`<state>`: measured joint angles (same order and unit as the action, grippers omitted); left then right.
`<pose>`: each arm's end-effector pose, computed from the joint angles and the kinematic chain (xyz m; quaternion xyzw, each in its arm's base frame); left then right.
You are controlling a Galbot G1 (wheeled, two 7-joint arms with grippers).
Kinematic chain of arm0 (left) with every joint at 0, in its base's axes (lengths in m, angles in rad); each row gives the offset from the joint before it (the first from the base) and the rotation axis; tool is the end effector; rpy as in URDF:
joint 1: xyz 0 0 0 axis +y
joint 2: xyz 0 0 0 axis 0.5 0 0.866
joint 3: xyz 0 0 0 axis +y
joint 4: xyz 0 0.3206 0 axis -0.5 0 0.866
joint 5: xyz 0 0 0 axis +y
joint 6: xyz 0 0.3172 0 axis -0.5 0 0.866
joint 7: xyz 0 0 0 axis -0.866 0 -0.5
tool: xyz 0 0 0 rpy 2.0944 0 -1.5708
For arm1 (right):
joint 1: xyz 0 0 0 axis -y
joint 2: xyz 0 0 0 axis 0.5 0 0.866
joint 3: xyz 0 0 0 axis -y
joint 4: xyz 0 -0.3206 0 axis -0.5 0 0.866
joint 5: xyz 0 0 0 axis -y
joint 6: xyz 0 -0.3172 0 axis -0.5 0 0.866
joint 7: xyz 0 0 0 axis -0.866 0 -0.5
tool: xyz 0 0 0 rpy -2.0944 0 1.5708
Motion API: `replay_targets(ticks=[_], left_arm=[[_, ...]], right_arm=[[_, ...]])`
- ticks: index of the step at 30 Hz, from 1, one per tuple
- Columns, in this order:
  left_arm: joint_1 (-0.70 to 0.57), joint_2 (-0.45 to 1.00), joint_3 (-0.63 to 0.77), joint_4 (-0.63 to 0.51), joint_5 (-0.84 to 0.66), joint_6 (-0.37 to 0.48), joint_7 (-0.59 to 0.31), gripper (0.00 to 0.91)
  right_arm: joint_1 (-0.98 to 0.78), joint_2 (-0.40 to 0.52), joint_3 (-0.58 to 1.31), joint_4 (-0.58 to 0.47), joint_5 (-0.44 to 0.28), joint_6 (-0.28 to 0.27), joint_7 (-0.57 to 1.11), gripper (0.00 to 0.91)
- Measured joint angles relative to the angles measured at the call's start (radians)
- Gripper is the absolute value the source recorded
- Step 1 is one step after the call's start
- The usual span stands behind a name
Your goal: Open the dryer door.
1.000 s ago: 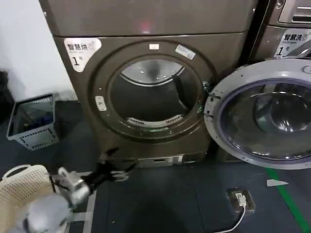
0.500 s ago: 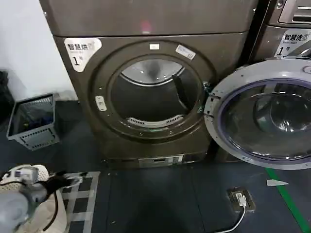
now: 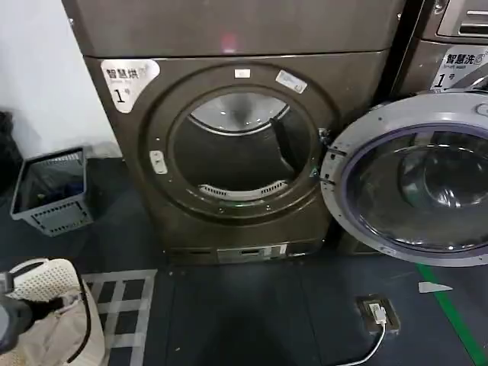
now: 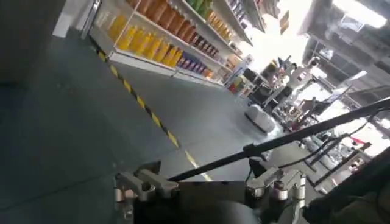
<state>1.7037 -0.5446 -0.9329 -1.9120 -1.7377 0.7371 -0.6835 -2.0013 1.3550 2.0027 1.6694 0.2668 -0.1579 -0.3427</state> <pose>0.2115 0.2451 -0.1748 0.1547 -0.8462 0.1426 0.4895 -0.1590 -0.3690 -0.1481 -0.4557 -0.8205 0.2214 0.2647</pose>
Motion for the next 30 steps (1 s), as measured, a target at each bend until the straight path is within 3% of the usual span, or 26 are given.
replay_targets(ticks=[8, 30], left_arm=[[-0.006, 0.047, 0.015, 0.064, -0.152, -0.001, -0.092, 0.907], [-0.032, 0.067, 0.044, 0.107, -0.166, -0.001, -0.1, 0.907]], right_arm=[[0.001, 0.005, 0.001, 0.002, 0.035, 0.009, 0.002, 0.907], [0.002, 0.011, 0.003, 0.011, 0.046, 0.013, -0.006, 0.907]])
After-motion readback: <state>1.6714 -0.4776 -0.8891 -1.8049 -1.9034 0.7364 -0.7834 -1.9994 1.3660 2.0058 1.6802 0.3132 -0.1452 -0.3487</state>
